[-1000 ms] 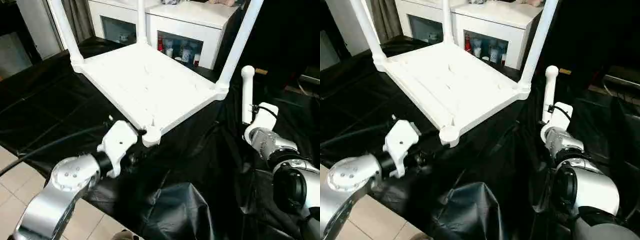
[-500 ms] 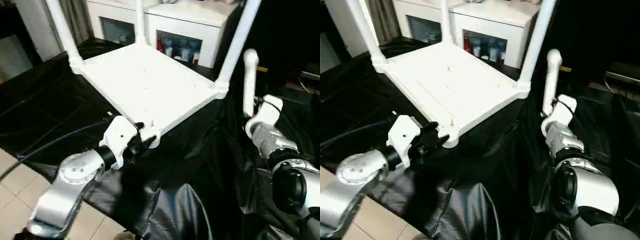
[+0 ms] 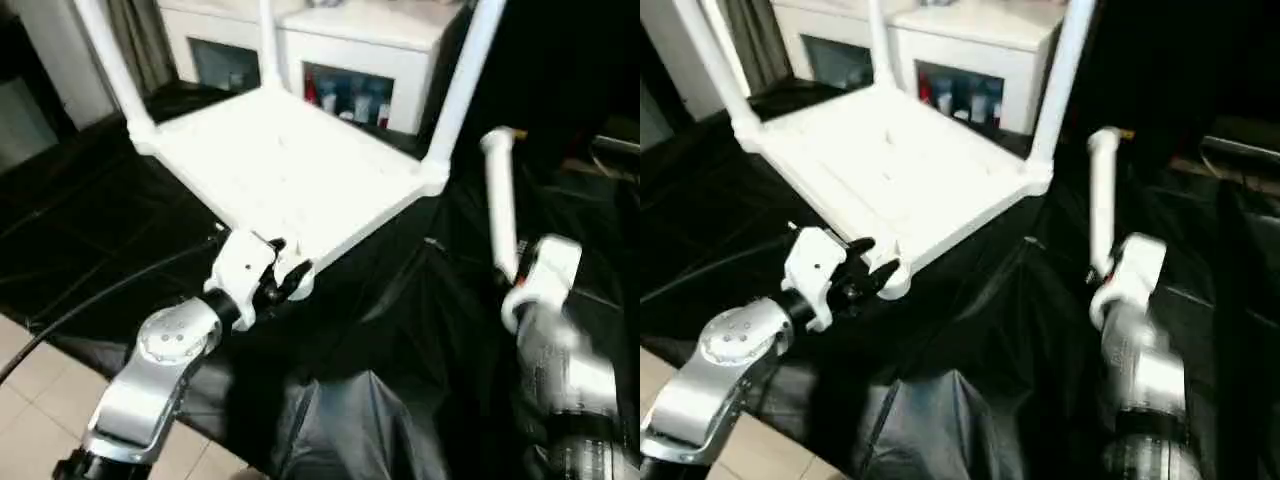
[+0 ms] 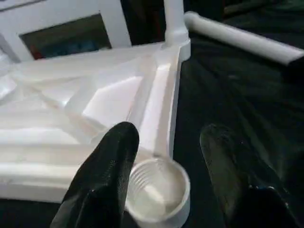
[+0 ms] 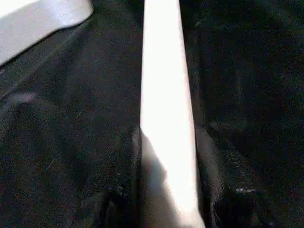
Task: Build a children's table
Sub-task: Pick table leg
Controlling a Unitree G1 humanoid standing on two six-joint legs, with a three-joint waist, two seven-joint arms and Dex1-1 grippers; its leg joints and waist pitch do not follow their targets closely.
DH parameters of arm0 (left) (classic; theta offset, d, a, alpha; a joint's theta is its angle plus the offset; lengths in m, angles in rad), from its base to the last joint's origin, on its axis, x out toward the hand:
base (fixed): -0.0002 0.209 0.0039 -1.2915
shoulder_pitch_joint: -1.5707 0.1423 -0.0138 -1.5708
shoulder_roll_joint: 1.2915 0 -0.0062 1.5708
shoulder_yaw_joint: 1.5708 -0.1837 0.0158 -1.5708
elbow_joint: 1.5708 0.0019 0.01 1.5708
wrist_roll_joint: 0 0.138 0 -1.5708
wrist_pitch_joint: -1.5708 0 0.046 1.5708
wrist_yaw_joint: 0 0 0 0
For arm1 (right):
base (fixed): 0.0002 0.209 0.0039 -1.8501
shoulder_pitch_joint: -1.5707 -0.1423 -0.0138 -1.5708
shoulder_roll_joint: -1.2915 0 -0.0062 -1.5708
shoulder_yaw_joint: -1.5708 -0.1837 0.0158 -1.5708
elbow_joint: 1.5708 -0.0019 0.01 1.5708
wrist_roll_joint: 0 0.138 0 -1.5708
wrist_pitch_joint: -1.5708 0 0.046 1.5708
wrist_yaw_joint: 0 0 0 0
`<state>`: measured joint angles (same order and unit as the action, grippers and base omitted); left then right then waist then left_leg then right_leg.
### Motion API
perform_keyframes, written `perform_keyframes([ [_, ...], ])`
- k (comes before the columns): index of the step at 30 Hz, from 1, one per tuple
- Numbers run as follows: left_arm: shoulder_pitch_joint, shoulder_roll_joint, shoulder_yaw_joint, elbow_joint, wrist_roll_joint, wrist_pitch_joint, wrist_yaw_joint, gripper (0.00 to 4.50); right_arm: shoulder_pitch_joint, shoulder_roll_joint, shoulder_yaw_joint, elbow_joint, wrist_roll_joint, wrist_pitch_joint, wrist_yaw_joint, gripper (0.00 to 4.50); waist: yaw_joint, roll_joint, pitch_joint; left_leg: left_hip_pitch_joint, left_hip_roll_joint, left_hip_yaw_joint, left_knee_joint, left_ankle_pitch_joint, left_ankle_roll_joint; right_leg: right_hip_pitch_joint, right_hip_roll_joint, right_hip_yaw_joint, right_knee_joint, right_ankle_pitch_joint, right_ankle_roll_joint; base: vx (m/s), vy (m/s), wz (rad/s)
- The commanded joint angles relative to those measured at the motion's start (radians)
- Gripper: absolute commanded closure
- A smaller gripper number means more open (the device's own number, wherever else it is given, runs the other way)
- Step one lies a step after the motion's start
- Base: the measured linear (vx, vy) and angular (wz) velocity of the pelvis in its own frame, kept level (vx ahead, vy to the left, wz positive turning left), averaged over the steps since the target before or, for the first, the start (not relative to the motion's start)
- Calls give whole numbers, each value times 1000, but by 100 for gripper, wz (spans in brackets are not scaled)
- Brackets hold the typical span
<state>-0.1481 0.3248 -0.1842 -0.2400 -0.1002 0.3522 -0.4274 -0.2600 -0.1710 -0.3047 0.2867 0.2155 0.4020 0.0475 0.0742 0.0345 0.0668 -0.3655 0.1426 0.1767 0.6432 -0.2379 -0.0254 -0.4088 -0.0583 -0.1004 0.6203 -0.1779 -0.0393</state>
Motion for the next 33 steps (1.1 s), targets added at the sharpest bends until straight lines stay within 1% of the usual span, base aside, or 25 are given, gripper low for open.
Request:
perform_keyframes([
  [1, -5, -1, -5, 9, 9, -11, 6, 194, 44, 15, 44, -129, 18, 42, -5, 322, -2, 6, -61, 10, 84, -42, -96, -203, 24, 45, -101, 69, -113, -428, -97, 0, 0, 0],
  [2, -6, -5, -8, 11, 10, -17, 2, 194, 101, 28, 73, -231, 22, 78, -12, 322, -4, 0, -64, 11, 81, -43, -98, -198, 24, 49, -101, 69, -117, -443, -72, 0, 0, 0],
  [3, -7, -5, -9, 11, 11, -18, 2, 194, 112, 30, 78, -251, 22, 85, -14, 322, -5, 6, -65, 9, 81, -43, -100, -174, 32, 48, -98, 71, -118, -418, -65, 0, 0, 0],
  [4, -7, -8, -9, 10, 11, -22, 2, 194, 157, 38, 95, -342, 20, 107, -30, 322, -9, 6, -62, 6, 81, -44, -102, -178, 34, 47, -98, 71, -117, -423, -66, 0, 0, 0],
  [6, -8, -11, -7, 10, 10, -25, 2, 194, 183, 45, 99, -407, 19, 141, -43, 322, -14, 8, -63, 5, 78, -46, -102, -195, 31, 47, -101, 68, -124, -486, -40, 0, 0, 0],
  [7, -8, -13, -6, 8, 8, -26, 3, 194, 196, 46, 100, -444, 20, 165, -49, 322, -16, 8, -63, 4, 78, -47, -102, -194, 28, 48, -100, 68, -124, -492, -35, 0, 0, 0],
  [8, -8, -14, -2, 4, 6, -26, 3, 194, 226, 54, 98, -542, 26, 238, -64, 322, -17, 4, -62, 4, 78, -46, -103, -190, 27, 45, -98, 69, -127, -499, -20, 0, 0, 0],
  [9, -7, -15, -1, 0, 3, -27, 0, 194, 239, 54, 97, -584, 27, 272, -72, 322, -16, 3, -65, 5, 79, -47, -103, -177, 26, 44, -96, 70, -123, -476, -14, 0, 0, 0],
  [10, -6, -15, 1, -3, -2, -26, -4, 194, 247, 51, 98, -613, 23, 300, -79, 322, -16, 5, -65, 4, 79, -48, -105, -173, 26, 45, -96, 70, -121, -466, -14, 0, 0, 0],
  [11, -4, -16, 1, -5, -2, -27, -5, 194, 257, 46, 102, -644, 14, 329, -92, 322, -18, 0, -65, 1, 80, -48, -106, -167, 26, 46, -96, 70, -120, -454, -11, 0, 0, 0],
  [13, -2, -16, 2, -6, -2, -28, -6, 194, 264, 43, 105, -663, 6, 347, -100, 322, -17, 5, -65, 2, 78, -48, -105, -167, 23, 45, -98, 70, -120, -456, -13, 0, 0, 0],
  [14, 8, -16, -2, -22, -17, -10, -20, 194, 276, 27, 115, -689, -4, 386, -104, 322, -17, 2, -67, 3, 79, -49, -104, -152, 20, 47, -100, 71, -116, -439, -18, 0, 0, 0],
  [15, 14, -16, -3, -32, -29, 7, -31, 194, 287, 26, 115, -700, 0, 400, -104, 287, -17, -3, -68, 3, 81, -45, -103, -141, 23, 44, -100, 74, -116, -411, -24, 0, 0, 0],
  [16, 18, -16, -3, -36, -31, 13, -32, 194, 298, 24, 117, -703, 1, 405, -101, 266, -15, 0, -68, 4, 81, -46, -102, -136, 24, 45, -100, 75, -112, -397, -31, 0, 0, 0],
  [19, 24, -15, -6, -40, -14, 8, -20, 194, 339, 22, 116, -699, 4, 402, -87, 244, -15, -3, -67, 1, 82, -45, -103, -137, 31, 47, -102, 75, -112, -383, -44, 0, 0, 0],
  [20, 27, -13, -8, -37, -4, 0, -15, 194, 367, 19, 113, -686, 5, 390, -74, 219, -15, -6, -67, 2, 83, -46, -103, -135, 33, 48, -102, 75, -111, -376, -47, 0, 0, 0],
  [21, 30, -13, -9, -38, -3, 0, -15, 194, 403, 14, 111, -661, 6, 366, -51, 219, -15, -7, -65, 3, 83, -44, -103, -141, 35, 46, -103, 76, -114, -384, -45, 0, 0, 0],
  [23, 33, -14, -10, -42, -6, 3, -17, 194, 423, 9, 113, -649, 4, 358, -39, 206, -15, -5, -60, 5, 83, -45, -106, -177, 30, 45, -105, 75, -122, -436, -38, 0, 0, 0],
  [25, 34, -13, -12, -43, -6, 3, -18, 194, 427, 10, 110, -655, 6, 363, -39, 200, -18, -9, -61, 4, 83, -47, -107, -189, 26, 47, -105, 73, -124, -459, -27, 0, 0, 0],
  [26, 36, -12, -13, -45, -6, 4, -19, 194, 429, 7, 110, -662, 3, 366, -42, 176, -20, -8, -59, 5, 83, -49, -109, -195, 24, 46, -105, 73, -127, -470, -21, 0, 0, 0],
  [28, 37, -11, -13, -46, -7, 6, -20, 194, 432, 3, 108, -672, 5, 357, -35, 164, -23, -8, -57, 6, 82, -50, -110, -212, 19, 45, -105, 71, -132, -498, -10, 0, 0, 0],
  [30, 37, -14, -7, -46, -11, 0, -21, 194, 429, -7, 93, -689, 12, 325, -19, 149, -24, -10, -59, 8, 81, -49, -109, -211, 18, 46, -107, 72, -135, -508, -2, 0, 0, 0],
  [31, 36, -16, -4, -45, -14, -2, -22, 194, 421, -9, 80, -690, 19, 300, -9, 126, -24, -9, -60, 8, 82, -49, -109, -209, 20, 45, -108, 72, -135, -505, -1, 0, 0, 0],
  [32, 29, -17, 2, -42, -4, 3, -8, 194, 392, -21, 50, -682, 35, 237, 19, 121, -24, -10, -61, 8, 83, -49, -109, -204, 22, 45, -108, 72, -134, -490, -2, 0, 0, 0],
  [33, 23, -26, 10, -39, -12, 11, -2, 194, 370, -46, 43, -660, 24, 209, 30, 121, -24, -10, -62, 5, 84, -50, -110, -189, 26, 49, -106, 72, -129, -463, -6, 0, 0, 0],
])
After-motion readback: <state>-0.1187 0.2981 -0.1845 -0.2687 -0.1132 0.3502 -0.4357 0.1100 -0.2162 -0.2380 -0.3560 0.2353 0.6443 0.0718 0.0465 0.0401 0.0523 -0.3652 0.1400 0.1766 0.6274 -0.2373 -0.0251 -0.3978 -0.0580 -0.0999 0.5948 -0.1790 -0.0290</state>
